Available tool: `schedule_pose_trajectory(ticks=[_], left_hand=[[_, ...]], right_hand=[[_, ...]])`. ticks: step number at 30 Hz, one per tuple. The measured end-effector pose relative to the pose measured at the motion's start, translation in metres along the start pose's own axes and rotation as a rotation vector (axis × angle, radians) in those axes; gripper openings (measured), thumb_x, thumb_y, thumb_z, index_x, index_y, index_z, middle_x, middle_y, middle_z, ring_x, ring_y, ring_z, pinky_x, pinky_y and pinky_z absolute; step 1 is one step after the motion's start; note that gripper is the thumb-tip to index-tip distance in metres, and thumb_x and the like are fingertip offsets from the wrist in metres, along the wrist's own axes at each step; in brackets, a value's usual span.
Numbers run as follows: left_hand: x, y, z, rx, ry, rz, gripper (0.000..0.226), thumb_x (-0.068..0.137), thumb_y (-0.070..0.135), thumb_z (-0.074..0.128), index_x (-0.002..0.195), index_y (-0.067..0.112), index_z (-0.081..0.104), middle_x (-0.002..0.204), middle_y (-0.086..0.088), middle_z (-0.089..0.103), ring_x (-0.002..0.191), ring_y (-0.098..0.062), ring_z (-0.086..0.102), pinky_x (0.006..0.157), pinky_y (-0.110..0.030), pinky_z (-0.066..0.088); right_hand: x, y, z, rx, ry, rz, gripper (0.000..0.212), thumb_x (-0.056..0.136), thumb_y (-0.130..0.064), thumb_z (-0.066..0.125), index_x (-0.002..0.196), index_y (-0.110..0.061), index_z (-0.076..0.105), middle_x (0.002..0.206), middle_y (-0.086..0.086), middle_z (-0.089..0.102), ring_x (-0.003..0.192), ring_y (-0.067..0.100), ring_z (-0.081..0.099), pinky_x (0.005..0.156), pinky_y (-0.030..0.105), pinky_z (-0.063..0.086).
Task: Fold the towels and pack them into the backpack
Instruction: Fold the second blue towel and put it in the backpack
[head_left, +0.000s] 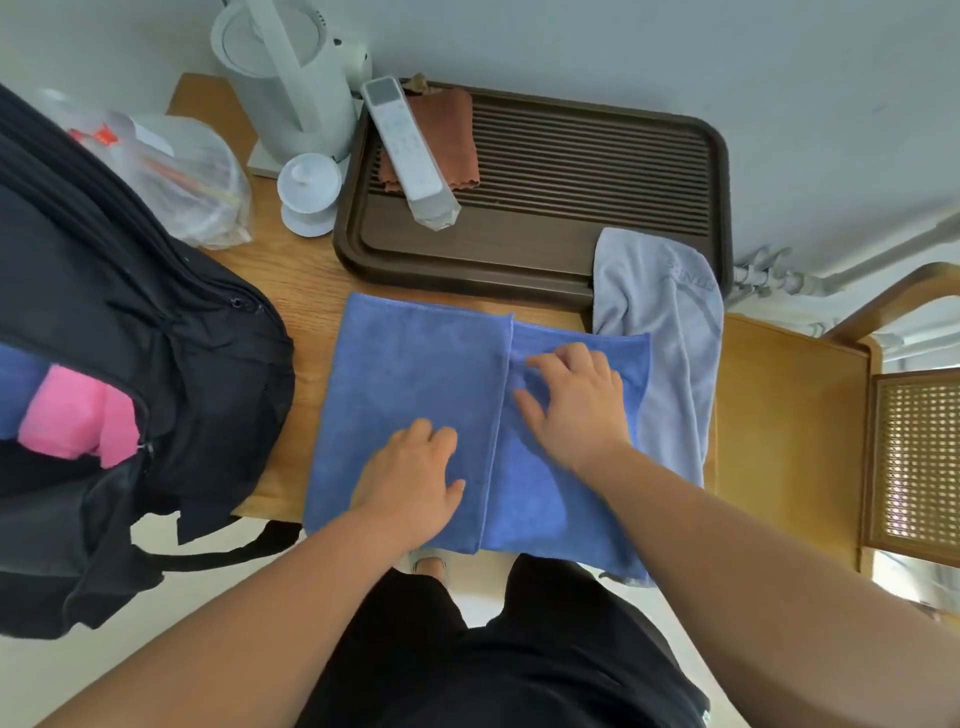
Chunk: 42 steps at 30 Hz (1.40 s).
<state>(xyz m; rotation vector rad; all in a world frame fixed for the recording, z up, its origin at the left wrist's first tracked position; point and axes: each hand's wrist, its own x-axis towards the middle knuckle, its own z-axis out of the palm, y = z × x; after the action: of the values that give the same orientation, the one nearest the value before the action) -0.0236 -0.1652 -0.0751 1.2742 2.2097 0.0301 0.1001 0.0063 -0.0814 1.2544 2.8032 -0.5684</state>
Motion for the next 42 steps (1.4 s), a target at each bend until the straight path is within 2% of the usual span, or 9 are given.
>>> schedule_pose_trajectory(ticks=[8, 12, 17, 21, 25, 28, 34, 39, 42], left_hand=[[0.018, 0.067, 0.024, -0.018, -0.036, 0.150, 0.045, 0.090, 0.050, 0.060, 0.124, 0.023, 0.049, 0.126, 0.003, 0.044, 0.114, -0.023, 0.048, 0.091, -0.038, 0.047], [0.021, 0.094, 0.037, 0.129, -0.032, 0.232, 0.065, 0.088, 0.058, 0.057, 0.142, 0.026, 0.042, 0.158, -0.001, 0.023, 0.136, -0.025, 0.035, 0.109, -0.040, 0.035], [0.010, 0.107, 0.061, 0.227, -0.116, 0.195, 0.081, 0.087, 0.057, 0.061, 0.153, 0.029, 0.023, 0.167, -0.001, -0.010, 0.153, -0.027, -0.001, 0.121, -0.058, 0.012], [0.004, 0.107, 0.068, 0.231, -0.052, 0.171, 0.080, 0.086, 0.055, 0.063, 0.152, 0.029, 0.026, 0.167, -0.004, -0.004, 0.154, -0.029, 0.000, 0.122, -0.057, 0.008], [-0.003, 0.099, 0.066, 0.160, 0.133, 0.102, 0.057, 0.071, 0.050, 0.078, 0.118, 0.023, 0.059, 0.135, -0.007, 0.051, 0.121, -0.032, 0.052, 0.097, -0.050, 0.047], [-0.008, 0.087, 0.060, 0.110, 0.261, -0.027, 0.039, 0.071, 0.039, 0.081, 0.092, 0.018, 0.056, 0.093, -0.001, 0.053, 0.083, -0.026, 0.053, 0.064, -0.039, 0.047], [-0.020, 0.062, 0.057, 0.077, 0.091, -0.247, 0.038, 0.088, 0.050, 0.063, 0.089, 0.022, 0.036, 0.092, 0.004, 0.046, 0.094, -0.021, 0.051, 0.067, -0.033, 0.044], [-0.024, 0.043, 0.065, -0.072, 0.084, -0.207, 0.036, 0.086, 0.046, 0.069, 0.087, 0.023, 0.042, 0.091, 0.005, 0.046, 0.089, -0.017, 0.046, 0.068, -0.034, 0.051], [-0.027, 0.037, 0.064, -0.087, 0.081, -0.160, 0.032, 0.083, 0.039, 0.072, 0.088, 0.022, 0.045, 0.092, 0.005, 0.047, 0.090, -0.018, 0.046, 0.068, -0.035, 0.051]], right_hand=[[-0.028, 0.091, -0.026, 0.184, -0.112, 0.344, 0.053, 0.088, -0.050, 0.064, 0.134, -0.025, 0.057, 0.144, 0.004, 0.039, 0.133, 0.029, 0.037, 0.113, 0.037, 0.032], [-0.017, 0.102, -0.031, 0.332, -0.170, 0.300, 0.056, 0.090, -0.044, 0.066, 0.139, -0.019, 0.055, 0.146, 0.003, 0.043, 0.135, 0.026, 0.038, 0.111, 0.032, 0.032], [-0.005, 0.105, -0.040, 0.488, -0.083, 0.178, 0.049, 0.095, -0.030, 0.063, 0.140, -0.012, 0.054, 0.143, -0.003, 0.047, 0.123, 0.016, 0.053, 0.106, 0.028, 0.042], [-0.005, 0.114, -0.045, 0.435, -0.134, 0.172, 0.058, 0.094, -0.036, 0.062, 0.145, -0.012, 0.046, 0.149, -0.004, 0.034, 0.119, 0.012, 0.049, 0.097, 0.027, 0.045], [-0.009, 0.105, -0.045, 0.188, -0.140, 0.127, 0.060, 0.091, -0.044, 0.059, 0.145, -0.026, 0.043, 0.144, 0.000, 0.028, 0.130, 0.024, 0.039, 0.100, 0.036, 0.046], [-0.010, 0.080, -0.042, 0.100, -0.049, -0.025, 0.051, 0.090, -0.042, 0.058, 0.138, -0.026, 0.050, 0.135, 0.002, 0.038, 0.123, 0.026, 0.042, 0.102, 0.038, 0.040], [0.002, 0.027, -0.032, -0.138, 0.095, -0.192, 0.037, 0.083, -0.040, 0.062, 0.113, -0.019, 0.065, 0.116, 0.006, 0.051, 0.104, 0.030, 0.049, 0.088, 0.042, 0.039], [0.010, 0.002, -0.014, -0.047, -0.408, -0.179, 0.061, 0.092, -0.057, 0.054, 0.146, -0.030, 0.043, 0.141, 0.003, 0.041, 0.130, 0.029, 0.039, 0.107, 0.046, 0.035], [0.015, 0.005, -0.005, -0.049, -0.434, -0.081, 0.065, 0.090, -0.063, 0.053, 0.148, -0.036, 0.038, 0.151, 0.001, 0.033, 0.138, 0.029, 0.031, 0.111, 0.050, 0.029]])
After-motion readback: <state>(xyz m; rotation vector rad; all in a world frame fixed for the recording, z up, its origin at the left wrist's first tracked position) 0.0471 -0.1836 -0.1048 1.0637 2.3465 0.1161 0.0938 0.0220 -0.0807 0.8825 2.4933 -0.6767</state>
